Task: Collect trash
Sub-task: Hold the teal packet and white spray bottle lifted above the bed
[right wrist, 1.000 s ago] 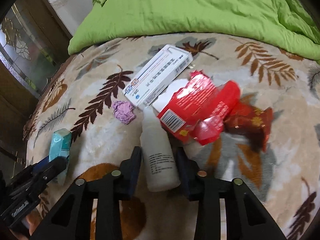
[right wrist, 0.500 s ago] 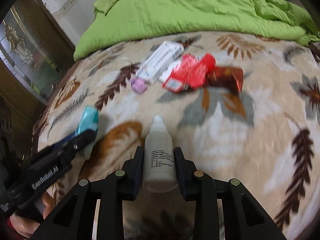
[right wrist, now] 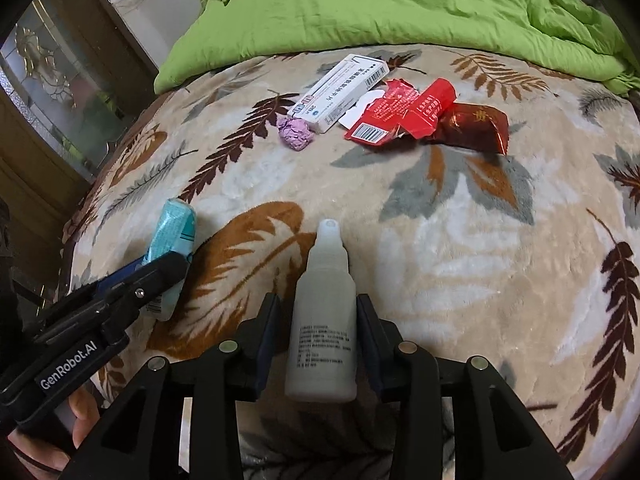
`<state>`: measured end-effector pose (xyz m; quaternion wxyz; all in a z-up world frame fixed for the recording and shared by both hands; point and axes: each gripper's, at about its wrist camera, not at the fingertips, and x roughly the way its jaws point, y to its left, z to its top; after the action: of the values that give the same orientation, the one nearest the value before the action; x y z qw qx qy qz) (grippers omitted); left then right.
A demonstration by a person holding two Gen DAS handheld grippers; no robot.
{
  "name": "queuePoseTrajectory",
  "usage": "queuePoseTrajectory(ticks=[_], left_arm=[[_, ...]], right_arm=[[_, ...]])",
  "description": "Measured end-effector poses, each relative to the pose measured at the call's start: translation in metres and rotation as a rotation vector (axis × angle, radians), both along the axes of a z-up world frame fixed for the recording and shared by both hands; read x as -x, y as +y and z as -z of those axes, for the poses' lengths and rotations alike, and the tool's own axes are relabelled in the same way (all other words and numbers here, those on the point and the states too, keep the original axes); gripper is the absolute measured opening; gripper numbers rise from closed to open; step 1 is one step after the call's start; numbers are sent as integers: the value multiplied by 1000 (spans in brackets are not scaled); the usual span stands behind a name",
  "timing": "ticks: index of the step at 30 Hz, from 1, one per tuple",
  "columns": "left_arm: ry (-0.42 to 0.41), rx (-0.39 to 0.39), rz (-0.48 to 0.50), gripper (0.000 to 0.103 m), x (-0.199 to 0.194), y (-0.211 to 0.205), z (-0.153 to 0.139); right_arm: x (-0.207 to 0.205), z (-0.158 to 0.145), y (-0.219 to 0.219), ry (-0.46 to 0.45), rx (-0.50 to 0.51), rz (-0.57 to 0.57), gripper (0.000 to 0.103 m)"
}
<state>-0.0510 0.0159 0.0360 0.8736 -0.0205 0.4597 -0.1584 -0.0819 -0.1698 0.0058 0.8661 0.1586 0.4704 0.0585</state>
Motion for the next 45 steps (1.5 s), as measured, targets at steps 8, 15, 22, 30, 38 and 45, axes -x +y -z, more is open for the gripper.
queuePoseTrajectory(ticks=[8,15,22,30,38,45], left_arm=[[-16,-12,10,39,-1,-4,0],[-59,-33,21,39,4,-8,-5],[-126,-64,8,39,7,-11,-13],[-200,-110,-12,39,10,-12,-21],[-224,-134,-13,39,12,-14,-22],[-227,-139,-11,39,12,-16,-22]], right_arm=[[-1,0,1,-13,30,16,32],[12,-21,1,-129,88,57,32],[19,-34,-7,-195,112,103,32],[22,-38,-9,-220,118,123,32],[24,-40,-12,-225,113,130,32],[24,-40,-13,-226,112,133,32]])
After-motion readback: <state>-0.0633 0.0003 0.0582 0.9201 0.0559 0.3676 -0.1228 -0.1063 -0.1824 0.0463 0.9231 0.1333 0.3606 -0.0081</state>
